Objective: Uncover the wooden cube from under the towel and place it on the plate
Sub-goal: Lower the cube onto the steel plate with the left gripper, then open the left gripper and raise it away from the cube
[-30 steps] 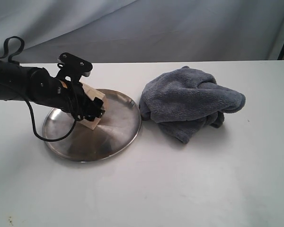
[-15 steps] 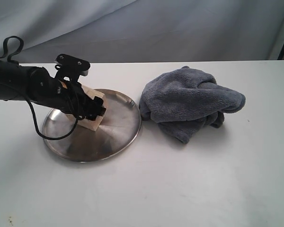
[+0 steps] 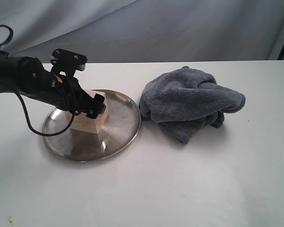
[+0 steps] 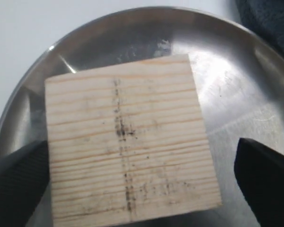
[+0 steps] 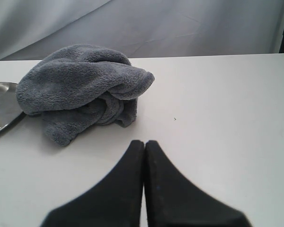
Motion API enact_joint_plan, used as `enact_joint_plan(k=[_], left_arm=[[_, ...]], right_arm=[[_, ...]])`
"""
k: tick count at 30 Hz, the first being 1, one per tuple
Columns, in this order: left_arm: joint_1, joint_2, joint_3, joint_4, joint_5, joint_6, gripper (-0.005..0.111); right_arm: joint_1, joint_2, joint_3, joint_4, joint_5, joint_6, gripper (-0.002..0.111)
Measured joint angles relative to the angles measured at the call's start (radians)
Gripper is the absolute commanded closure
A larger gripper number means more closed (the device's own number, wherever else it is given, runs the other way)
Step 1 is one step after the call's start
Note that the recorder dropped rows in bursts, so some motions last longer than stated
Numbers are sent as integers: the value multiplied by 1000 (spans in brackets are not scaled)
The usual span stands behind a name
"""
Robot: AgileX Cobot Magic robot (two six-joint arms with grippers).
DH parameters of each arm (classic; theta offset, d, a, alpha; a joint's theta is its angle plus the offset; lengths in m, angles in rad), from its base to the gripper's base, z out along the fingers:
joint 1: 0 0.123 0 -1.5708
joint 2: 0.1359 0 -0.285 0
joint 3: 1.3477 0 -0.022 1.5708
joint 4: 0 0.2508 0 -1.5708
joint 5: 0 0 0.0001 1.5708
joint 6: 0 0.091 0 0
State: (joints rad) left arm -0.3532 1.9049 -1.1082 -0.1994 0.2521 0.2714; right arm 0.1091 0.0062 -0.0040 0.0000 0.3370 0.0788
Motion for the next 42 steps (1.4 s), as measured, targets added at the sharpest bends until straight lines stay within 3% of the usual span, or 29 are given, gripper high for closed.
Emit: enact_joint_plan(k=[7,21,28,35,42], left_arm=[[0,-172,0,0,106,2,3],[0,-609,0,-28,459,15,3],[0,-990,0,-48,630,7,3],[0,-1368,158,-48,648,-99,3],[0,-1609,323,-53,516,-192,3]], right_arm=[[0,0,0,0,0,0,108],[0,0,0,0,0,0,108],[0,0,0,0,0,0,108],[0,0,0,0,0,0,108],[0,0,0,0,0,0,108]])
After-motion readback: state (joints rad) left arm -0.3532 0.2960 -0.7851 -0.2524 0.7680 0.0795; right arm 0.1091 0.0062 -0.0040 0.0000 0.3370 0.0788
